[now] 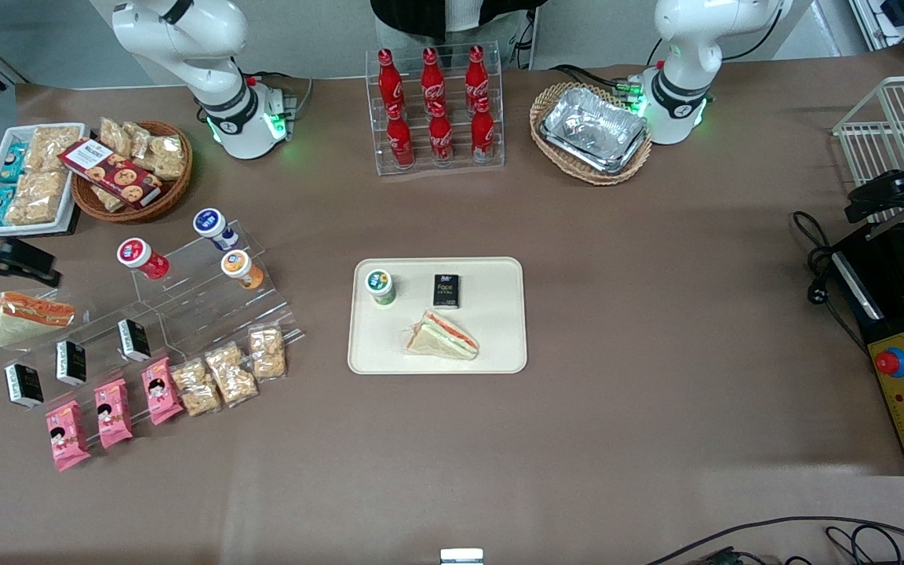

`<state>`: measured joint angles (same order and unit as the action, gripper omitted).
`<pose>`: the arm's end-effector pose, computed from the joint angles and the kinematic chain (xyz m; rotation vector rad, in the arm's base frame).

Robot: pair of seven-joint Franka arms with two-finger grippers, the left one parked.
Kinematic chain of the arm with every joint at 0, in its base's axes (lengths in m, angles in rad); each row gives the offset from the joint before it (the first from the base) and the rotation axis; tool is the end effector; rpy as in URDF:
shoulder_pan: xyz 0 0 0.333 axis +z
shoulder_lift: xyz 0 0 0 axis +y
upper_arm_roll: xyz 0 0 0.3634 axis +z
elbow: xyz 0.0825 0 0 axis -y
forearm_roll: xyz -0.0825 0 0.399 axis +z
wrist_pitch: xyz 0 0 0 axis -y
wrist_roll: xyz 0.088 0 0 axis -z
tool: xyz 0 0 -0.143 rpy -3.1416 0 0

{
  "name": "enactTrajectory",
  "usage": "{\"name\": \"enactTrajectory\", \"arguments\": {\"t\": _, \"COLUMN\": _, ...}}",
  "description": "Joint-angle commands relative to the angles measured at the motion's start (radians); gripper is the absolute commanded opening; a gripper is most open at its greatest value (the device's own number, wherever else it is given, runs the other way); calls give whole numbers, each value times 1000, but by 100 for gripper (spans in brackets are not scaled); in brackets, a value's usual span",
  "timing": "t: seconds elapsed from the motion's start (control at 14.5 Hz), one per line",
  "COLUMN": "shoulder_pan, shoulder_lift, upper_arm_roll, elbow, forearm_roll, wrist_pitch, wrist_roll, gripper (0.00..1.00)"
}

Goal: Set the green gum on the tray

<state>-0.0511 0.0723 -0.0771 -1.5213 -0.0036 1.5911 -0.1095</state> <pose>0.5921 -0.0751 0.6198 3.1326 -0.0289 -0.0053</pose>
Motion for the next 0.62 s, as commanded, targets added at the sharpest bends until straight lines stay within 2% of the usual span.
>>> {"name": "enactTrajectory", "arguments": {"t": 0.0, "shoulder_pan": 77, "shoulder_lift": -12, "upper_arm_roll": -87, "elbow": 6, "forearm_roll": 20, "wrist_pitch": -29, "wrist_roll": -12, "gripper": 100}}
{"name": "enactTrajectory", "arguments": {"t": 0.34, "shoulder_pan": 96, "shoulder_lift": -55, "upper_arm_roll": -89, "elbow": -5, "forearm_roll": 22, "wrist_pitch": -112, "wrist_roll": -1, "gripper": 100}}
{"name": "enactTrajectory", "arguments": {"t": 0.55, "shoulder_pan": 96, "shoulder_lift": -66, "upper_arm_roll": -86, "elbow": -66, "forearm_roll": 46, "wrist_pitch": -103, "wrist_roll": -1, "gripper": 100}}
